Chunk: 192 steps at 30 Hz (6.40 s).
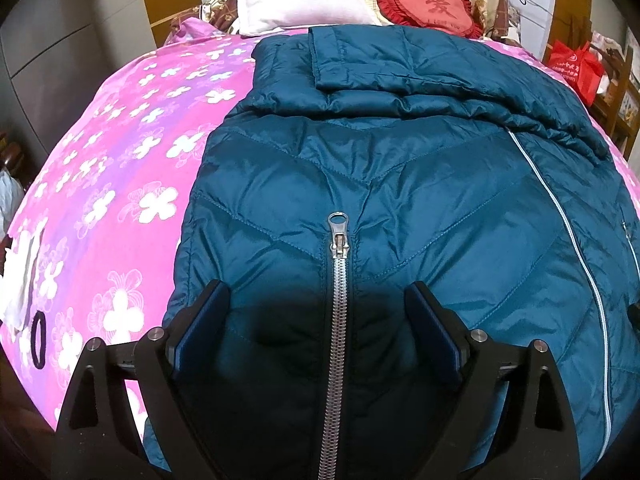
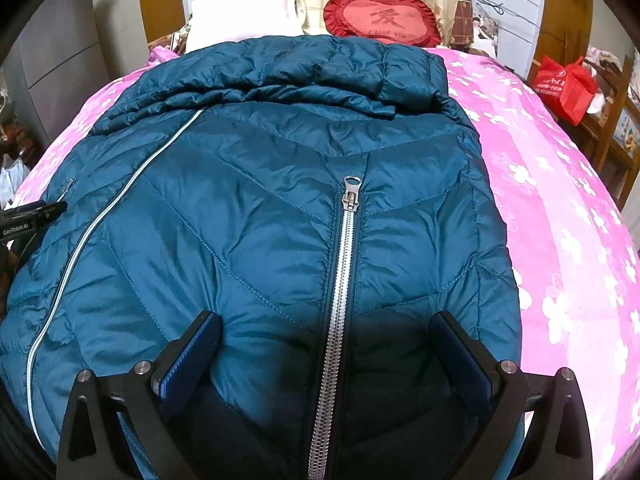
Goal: Fold large clothes
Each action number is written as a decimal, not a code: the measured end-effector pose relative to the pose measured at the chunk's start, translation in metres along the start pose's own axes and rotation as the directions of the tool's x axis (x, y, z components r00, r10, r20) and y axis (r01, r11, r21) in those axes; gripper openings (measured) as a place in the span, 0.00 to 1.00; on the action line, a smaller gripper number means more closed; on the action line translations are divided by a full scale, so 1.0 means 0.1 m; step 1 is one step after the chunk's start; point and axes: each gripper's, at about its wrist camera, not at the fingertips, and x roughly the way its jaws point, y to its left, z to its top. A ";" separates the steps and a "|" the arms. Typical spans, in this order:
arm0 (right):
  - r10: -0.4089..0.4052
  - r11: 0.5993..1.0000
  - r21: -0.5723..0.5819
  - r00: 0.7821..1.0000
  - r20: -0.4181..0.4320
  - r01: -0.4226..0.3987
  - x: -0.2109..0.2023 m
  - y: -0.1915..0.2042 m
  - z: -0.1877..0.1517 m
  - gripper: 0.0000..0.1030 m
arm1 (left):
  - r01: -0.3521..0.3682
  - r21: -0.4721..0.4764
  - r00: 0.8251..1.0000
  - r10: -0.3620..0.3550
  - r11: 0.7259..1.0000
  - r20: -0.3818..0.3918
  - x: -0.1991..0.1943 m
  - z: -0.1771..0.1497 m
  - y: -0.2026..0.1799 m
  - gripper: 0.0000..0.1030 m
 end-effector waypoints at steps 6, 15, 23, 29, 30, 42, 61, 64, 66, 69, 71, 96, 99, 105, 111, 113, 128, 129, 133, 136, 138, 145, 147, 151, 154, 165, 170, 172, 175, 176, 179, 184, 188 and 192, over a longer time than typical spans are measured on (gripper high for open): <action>-0.001 1.000 -0.003 1.000 0.002 0.001 0.00 0.00 0.00 1.00 | 0.001 -0.003 1.000 -0.001 1.000 -0.001 0.00 0.00 0.01 0.88; -0.002 1.000 -0.006 1.000 0.001 0.002 0.01 0.01 0.00 1.00 | 0.002 -0.004 1.000 -0.002 1.000 0.001 0.00 0.00 0.01 0.89; -0.005 1.000 -0.012 1.000 0.005 0.005 0.00 0.01 -0.01 1.00 | 0.003 -0.004 1.000 -0.003 1.000 0.001 0.01 0.00 0.01 0.89; -0.006 1.000 -0.010 1.000 0.009 0.006 -0.01 0.01 -0.01 1.00 | 0.003 -0.005 1.000 -0.003 1.000 0.002 0.00 0.00 0.01 0.89; -0.006 1.000 -0.010 1.000 0.009 0.006 -0.01 0.01 -0.01 1.00 | 0.003 -0.005 1.000 -0.003 1.000 0.002 0.00 0.00 0.01 0.89; -0.008 1.000 -0.011 1.000 0.006 0.008 -0.01 0.01 -0.01 1.00 | 0.002 -0.005 1.000 -0.002 1.000 0.003 0.01 0.00 0.01 0.89; 0.123 0.969 0.209 0.991 0.055 -0.132 -0.70 -0.93 -0.90 1.00 | 0.049 0.046 0.998 -0.051 0.998 0.031 -0.64 0.03 0.43 0.90; 0.225 0.934 0.263 0.970 0.093 -0.242 -0.76 -0.97 -0.95 1.00 | 0.046 0.047 0.999 -0.045 0.998 -0.007 -0.72 -0.11 0.64 0.90; 0.273 0.915 0.278 0.956 0.106 -0.292 -0.77 -0.98 -0.97 1.00 | 0.061 0.042 0.997 -0.058 0.997 -0.049 -0.73 -0.27 0.78 0.90; 0.310 0.899 0.289 0.944 0.112 -0.329 -0.77 -0.98 -0.97 1.00 | 0.057 0.033 0.994 -0.053 0.998 -0.100 -0.72 -0.52 0.91 0.90; 0.331 0.888 0.298 0.936 0.115 -0.351 -0.79 -0.97 -1.00 1.00 | 0.078 0.004 0.989 -0.077 0.997 -0.123 -0.73 -0.66 0.98 0.90; 0.559 0.772 0.260 0.814 0.155 -0.580 -0.77 -0.86 -1.05 0.90 | 0.481 -0.127 0.871 -0.490 0.867 -0.046 -0.78 -1.11 0.84 0.38; 0.505 0.788 0.296 0.842 0.191 -0.540 -0.73 -0.92 -0.99 0.90 | 0.474 -0.181 0.870 -0.489 0.862 -0.051 -0.69 -1.10 0.90 0.30; 0.506 0.848 0.120 0.856 0.104 -0.516 -0.74 -0.55 -0.93 0.84 | 0.417 -0.085 0.906 -0.422 0.905 -0.042 -0.80 -1.15 0.79 0.35; 0.544 0.769 0.300 0.825 0.154 -0.564 -0.69 -0.94 -1.08 0.43 | 0.453 -0.057 0.890 -0.455 0.890 -0.031 -0.82 -1.19 0.76 0.61; 0.551 0.788 0.249 0.825 0.126 -0.563 -0.71 -0.81 -1.08 0.43 | 0.456 -0.047 0.889 -0.458 0.889 -0.032 -0.84 -1.21 0.72 0.66; 0.449 0.849 0.235 0.881 0.151 -0.473 -0.73 -0.78 -1.08 0.33 | 0.403 -0.082 0.913 -0.406 0.912 -0.030 -0.83 -1.20 0.76 0.28; 0.452 0.848 0.232 0.879 0.152 -0.476 -0.72 -0.77 -1.08 0.33 | 0.417 -0.091 0.907 -0.421 0.905 -0.029 -0.82 -1.19 0.78 0.36; 0.441 0.866 0.198 0.888 0.131 -0.459 -0.74 -0.64 -1.03 0.24 | 0.457 -0.114 0.886 -0.463 0.882 -0.033 -0.81 -1.17 0.77 0.44; 0.418 0.875 0.178 0.888 0.189 -0.450 -0.89 -0.57 -1.03 0.17 | 0.424 -0.116 0.903 -0.429 0.898 -0.026 -0.84 -1.17 0.79 0.14; 0.408 0.878 0.170 0.886 0.223 -0.447 -0.99 -0.53 -1.06 0.17 | 0.430 -0.123 0.901 -0.434 0.895 -0.006 -0.89 -1.16 0.84 0.10; 0.267 0.933 0.163 0.923 0.277 -0.320 -1.31 -0.27 -1.24 0.15 | 0.405 -0.121 0.914 -0.402 0.906 0.054 -1.10 -1.12 1.05 0.09; 0.255 0.934 0.168 0.918 0.304 -0.315 -1.40 -0.22 -1.30 0.15 | 0.398 -0.112 0.917 -0.392 0.911 0.070 -1.19 -1.13 1.10 0.09; 0.238 0.933 0.176 0.904 0.354 -0.315 -1.55 -0.16 -1.39 0.15 | 0.402 -0.127 0.915 -0.391 0.907 0.103 -1.31 -1.21 1.23 0.09; 0.198 0.942 0.181 0.903 0.380 -0.283 -1.66 -0.14 -1.44 0.14 | 0.420 -0.147 0.905 -0.401 0.895 0.143 -1.42 -1.30 1.29 0.09; 0.097 0.961 0.181 0.868 0.488 -0.209 -2.14 -0.18 -1.55 0.14 | 0.518 -0.168 0.835 -0.453 0.839 0.312 -1.96 -1.43 1.48 0.09; 0.098 0.958 0.182 0.848 0.521 -0.222 -2.31 -0.25 -1.55 0.14 | 0.537 -0.152 0.815 -0.463 0.830 0.349 -2.16 -1.45 1.48 0.09; 0.101 0.957 0.179 0.842 0.529 -0.228 -2.36 -0.29 -1.57 0.14 | 0.540 -0.145 0.810 -0.466 0.829 0.357 -2.20 -1.45 1.47 0.09; 0.104 0.959 0.175 0.846 0.523 -0.225 -2.33 -0.31 -1.54 0.14 | 0.520 -0.134 0.823 -0.454 0.843 0.342 -2.16 -1.40 1.43 0.09; 0.107 0.959 0.174 0.851 0.514 -0.225 -2.30 -0.31 -1.50 0.14 | 0.501 -0.134 0.837 -0.439 0.855 0.327 -2.11 -1.35 1.41 0.09; 0.105 0.958 0.189 0.878 0.467 -0.215 -2.18 -0.33 -1.37 0.14 | 0.415 -0.126 0.886 -0.368 0.901 0.284 -1.97 -1.18 1.28 0.09; 0.083 0.956 0.228 0.913 0.399 -0.187 -1.91 -0.41 -1.09 0.14 | 0.219 -0.076 0.952 -0.196 0.973 0.235 -1.71 -0.95 0.96 0.09; 0.049 0.967 0.215 0.931 0.363 -0.135 -1.73 -0.40 -0.89 0.14 | 0.195 -0.110 0.958 -0.165 0.975 0.235 -1.55 -0.82 0.93 0.09; 0.039 0.973 0.200 0.935 0.354 -0.117 -1.61 -0.41 -0.73 0.14 | 0.220 -0.137 0.956 -0.186 0.966 0.228 -1.38 -0.64 0.96 0.09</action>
